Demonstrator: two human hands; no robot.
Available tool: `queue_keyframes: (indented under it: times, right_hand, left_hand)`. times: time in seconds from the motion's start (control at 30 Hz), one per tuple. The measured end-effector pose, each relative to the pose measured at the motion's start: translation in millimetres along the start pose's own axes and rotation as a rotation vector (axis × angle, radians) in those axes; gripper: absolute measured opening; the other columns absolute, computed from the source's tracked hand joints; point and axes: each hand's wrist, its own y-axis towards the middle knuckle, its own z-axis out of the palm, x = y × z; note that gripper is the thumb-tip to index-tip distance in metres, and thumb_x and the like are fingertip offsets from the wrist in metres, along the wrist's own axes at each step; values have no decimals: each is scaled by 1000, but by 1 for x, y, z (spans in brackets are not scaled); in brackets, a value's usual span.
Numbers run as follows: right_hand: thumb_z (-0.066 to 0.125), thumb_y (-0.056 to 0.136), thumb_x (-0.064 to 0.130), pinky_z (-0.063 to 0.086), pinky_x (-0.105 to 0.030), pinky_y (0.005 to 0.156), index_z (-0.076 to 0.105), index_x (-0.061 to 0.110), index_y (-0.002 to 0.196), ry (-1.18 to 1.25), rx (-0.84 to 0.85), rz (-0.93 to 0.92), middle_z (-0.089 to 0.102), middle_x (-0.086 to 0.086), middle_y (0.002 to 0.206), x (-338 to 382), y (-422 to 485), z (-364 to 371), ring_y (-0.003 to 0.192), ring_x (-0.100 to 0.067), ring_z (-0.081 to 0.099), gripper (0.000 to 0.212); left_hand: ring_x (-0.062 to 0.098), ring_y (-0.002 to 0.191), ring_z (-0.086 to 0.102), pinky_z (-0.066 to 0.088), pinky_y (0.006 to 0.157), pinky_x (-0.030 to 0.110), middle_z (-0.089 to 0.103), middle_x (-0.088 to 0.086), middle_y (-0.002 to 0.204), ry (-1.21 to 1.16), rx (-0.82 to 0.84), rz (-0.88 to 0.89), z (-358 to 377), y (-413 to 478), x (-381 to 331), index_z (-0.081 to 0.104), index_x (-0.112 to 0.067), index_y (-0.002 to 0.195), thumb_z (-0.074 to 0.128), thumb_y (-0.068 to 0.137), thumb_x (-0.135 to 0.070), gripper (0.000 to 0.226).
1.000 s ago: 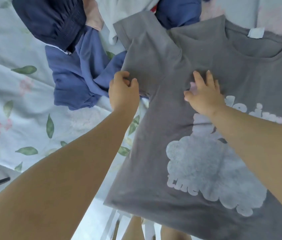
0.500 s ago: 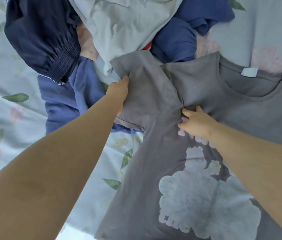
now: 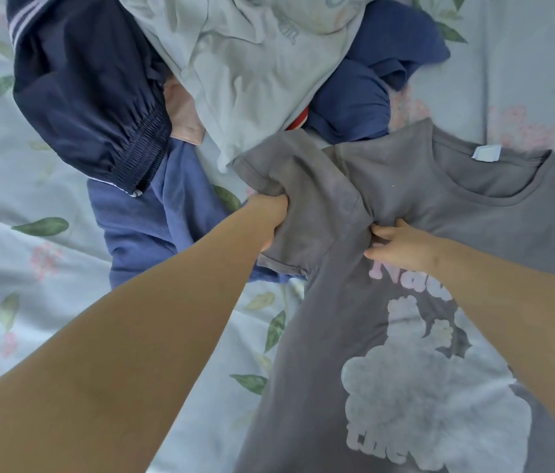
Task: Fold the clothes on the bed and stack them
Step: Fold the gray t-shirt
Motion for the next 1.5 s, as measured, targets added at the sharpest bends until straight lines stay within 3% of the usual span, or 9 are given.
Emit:
queue_keyframes:
  times: [0.2, 0.43, 0.73, 0.83, 0.97, 1.17, 1.27, 1.37, 1.5]
  right_hand:
    - [54, 90, 42, 39, -35, 101, 22, 40, 147, 7, 5, 13, 11, -6, 151, -10, 8, 9, 128, -34, 39, 65]
    - [55, 90, 39, 42, -37, 97, 17, 39, 149, 68, -8, 37, -3, -3, 157, -14, 7, 11, 130, -35, 37, 70]
    - [58, 85, 44, 29, -36, 110, 17, 37, 149, 147, -83, -42, -5, 1, 159, -30, 8, 20, 143, -30, 16, 77]
    - [58, 89, 32, 36, -28, 93, 22, 31, 149, 308, -185, -127, 3, 3, 159, -42, -6, 24, 140, -22, 26, 71]
    - [58, 90, 21, 30, -32, 109, 27, 26, 148, 539, -396, -151, 15, 0, 157, -74, -30, 29, 142, -18, 22, 66]
    - [59, 89, 18, 35, -36, 106, 29, 23, 147, 801, -470, -11, 36, -5, 147, -150, -62, 41, 135, -23, 36, 66]
    - [56, 90, 22, 39, -35, 99, 36, 23, 143, 788, -474, 66, 46, -4, 136, -184, -73, 54, 128, -25, 42, 57]
    - [52, 89, 13, 40, -26, 64, 53, 18, 116, 803, -487, 67, 55, 1, 105, -210, -80, 67, 97, -23, 54, 27]
    - [49, 88, 8, 42, -28, 70, 54, 21, 116, 821, -511, -3, 60, 5, 103, -225, -89, 71, 94, -18, 57, 31]
  left_hand:
    - [30, 103, 61, 50, 92, 48, 67, 3, 109, -142, 176, -174, -21, -4, 3, 61, -26, 111, 69, 72, -63, 54]
    - [23, 101, 62, 45, 99, 43, 66, 7, 113, -566, 246, 6, -50, -17, 20, 61, -9, 114, 53, 95, -21, 23]
    - [30, 97, 65, 56, 76, 39, 67, 9, 104, -154, -97, 314, -49, -25, 13, 56, -12, 126, 66, 83, -2, 45]
    - [24, 101, 63, 55, 85, 39, 63, 7, 116, -68, -56, 485, -26, -53, 8, 34, -26, 142, 58, 86, 0, 67]
    - [17, 67, 56, 49, 52, 20, 52, 6, 111, 149, 136, 655, 42, -101, 1, 22, -32, 147, 49, 91, 5, 72]
    - [33, 95, 56, 53, 59, 35, 38, 11, 138, 649, 394, 445, 156, -113, 42, 0, -36, 149, 52, 95, -12, 79]
    - [33, 131, 35, 51, 92, 45, -3, 1, 158, 860, 233, 324, 177, -106, 73, -9, -28, 150, 54, 95, -32, 84]
    - [34, 132, 34, 40, 101, 42, -2, 0, 156, 902, -17, 389, 180, -97, 93, 0, -21, 151, 51, 94, -33, 78]
    - [37, 128, 35, 35, 99, 41, 11, 3, 154, 1068, -133, 423, 180, -91, 97, 21, -20, 147, 49, 94, -33, 62]
